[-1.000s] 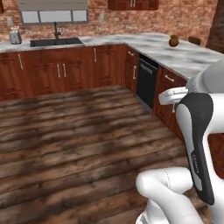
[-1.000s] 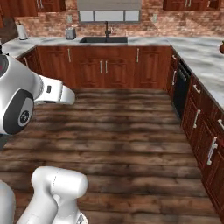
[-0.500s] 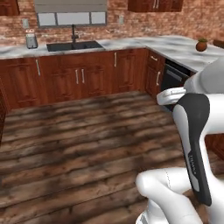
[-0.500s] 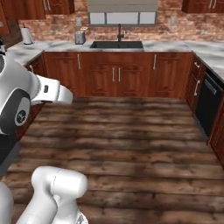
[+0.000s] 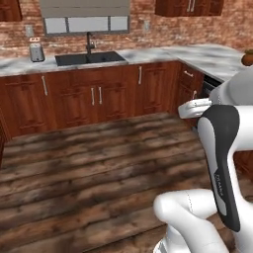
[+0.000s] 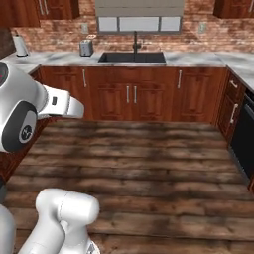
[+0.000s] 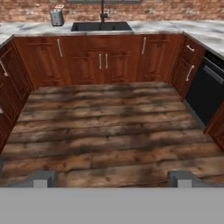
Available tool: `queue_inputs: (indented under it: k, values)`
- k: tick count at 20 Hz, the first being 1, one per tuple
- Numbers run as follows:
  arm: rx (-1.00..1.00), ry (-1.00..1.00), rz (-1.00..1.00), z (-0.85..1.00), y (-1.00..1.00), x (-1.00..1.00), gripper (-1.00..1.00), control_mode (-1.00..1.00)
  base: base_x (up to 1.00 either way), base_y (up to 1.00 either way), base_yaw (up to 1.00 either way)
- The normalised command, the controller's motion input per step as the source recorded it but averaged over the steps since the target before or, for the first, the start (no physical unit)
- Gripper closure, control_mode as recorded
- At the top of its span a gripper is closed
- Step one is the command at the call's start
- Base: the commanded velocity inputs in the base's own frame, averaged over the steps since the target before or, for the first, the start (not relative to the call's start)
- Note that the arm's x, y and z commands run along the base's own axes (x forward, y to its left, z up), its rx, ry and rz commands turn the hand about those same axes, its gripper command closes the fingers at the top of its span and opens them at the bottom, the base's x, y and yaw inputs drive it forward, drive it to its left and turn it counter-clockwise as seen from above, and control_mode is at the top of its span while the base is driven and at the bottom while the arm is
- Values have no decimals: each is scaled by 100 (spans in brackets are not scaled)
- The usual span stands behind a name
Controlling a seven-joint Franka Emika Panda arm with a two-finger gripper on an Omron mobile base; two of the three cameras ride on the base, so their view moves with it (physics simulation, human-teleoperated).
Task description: There is a tray on the dining counter. Grab the cup, mug, and pitcher and place them on the tray. The pitcher may be placed next to the tray if it cannot fit the tray.
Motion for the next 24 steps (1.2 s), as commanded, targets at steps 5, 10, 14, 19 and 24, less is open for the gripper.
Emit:
queue_inputs:
  k: [5, 10, 14, 19, 24]
  values:
    - [0, 0, 0, 0, 0, 0, -100, 100, 100, -2, 7]
    - [0, 0, 0, 0, 0, 0, -100, 100, 95, -12, 21]
    - [0, 0, 0, 0, 0, 0, -100, 100, 85, -7, 41]
    - [0, 0, 0, 0, 0, 0, -100, 100, 80, -8, 56]
    - [0, 0, 0, 0, 0, 0, -100, 100, 61, -40, 67]
